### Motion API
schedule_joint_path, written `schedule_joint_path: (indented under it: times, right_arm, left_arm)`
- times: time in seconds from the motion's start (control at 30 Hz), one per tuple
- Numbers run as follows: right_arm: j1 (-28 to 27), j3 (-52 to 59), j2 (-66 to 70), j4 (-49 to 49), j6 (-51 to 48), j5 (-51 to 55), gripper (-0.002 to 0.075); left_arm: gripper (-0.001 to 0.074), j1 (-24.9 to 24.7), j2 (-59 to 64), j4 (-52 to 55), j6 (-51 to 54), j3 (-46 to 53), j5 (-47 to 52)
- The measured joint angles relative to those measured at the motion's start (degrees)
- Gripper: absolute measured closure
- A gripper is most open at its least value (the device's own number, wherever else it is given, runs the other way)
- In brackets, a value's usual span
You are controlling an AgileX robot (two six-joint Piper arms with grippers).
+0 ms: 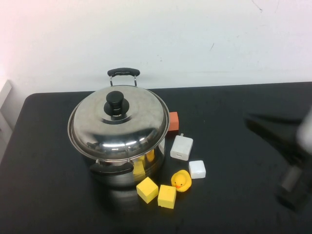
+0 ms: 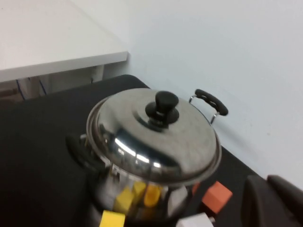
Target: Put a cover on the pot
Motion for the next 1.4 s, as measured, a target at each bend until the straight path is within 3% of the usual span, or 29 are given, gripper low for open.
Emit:
schedule_joint_path:
  times: [0.33, 0.43, 0.53, 0.67, 0.8, 0.97, 1.1, 1.27, 1.4]
  right_arm:
    - [-1.0, 12.8, -22.9, -1.4, 0.8, 12.0, 0.0727]
    - [-3.4, 17.4, -27.5, -1.3, 1.5, 12.3, 0.0727]
    - [-10.5, 23.0, -31.7, -1.2, 1.7, 10.2, 0.0727]
    - [-23.8, 30.0, -38.1, -1.2, 1.4, 6.9, 0.0727]
    - [-36.6, 33.9, -45.5, -0.6, 1.1, 8.7, 0.0727]
    - [-47.7, 37.5, -53.3, 0.1, 1.0, 12.3, 0.0727]
    - [-49.5, 40.6, -55.3, 2.5, 2.0, 12.9, 0.0728]
    - [-49.7, 42.7, -55.4, 1.7, 10.9, 14.4, 0.0728]
    - [-47.2, 42.7, -55.4, 0.3, 15.8, 15.2, 0.0728]
  left_arm:
    - [0.0736, 0.0, 0.0, 0.0, 0.0, 0.0, 0.0]
    - [0.0736, 0.0, 0.0, 0.0, 0.0, 0.0, 0.0]
    - [0.0736, 0.0, 0.0, 0.0, 0.0, 0.0, -0.1]
    - [0.0736, 0.0, 0.0, 0.0, 0.0, 0.0, -0.1]
    - [0.0736, 0.0, 0.0, 0.0, 0.0, 0.0, -0.1]
    - [0.0736, 0.0, 0.0, 0.0, 0.0, 0.0, -0.1]
    - [0.0736, 0.0, 0.0, 0.0, 0.0, 0.0, -0.1]
    - [0.0736, 0.0, 0.0, 0.0, 0.0, 0.0, -0.1]
    - [0.0737, 0.0, 0.0, 0.0, 0.0, 0.0, -0.1]
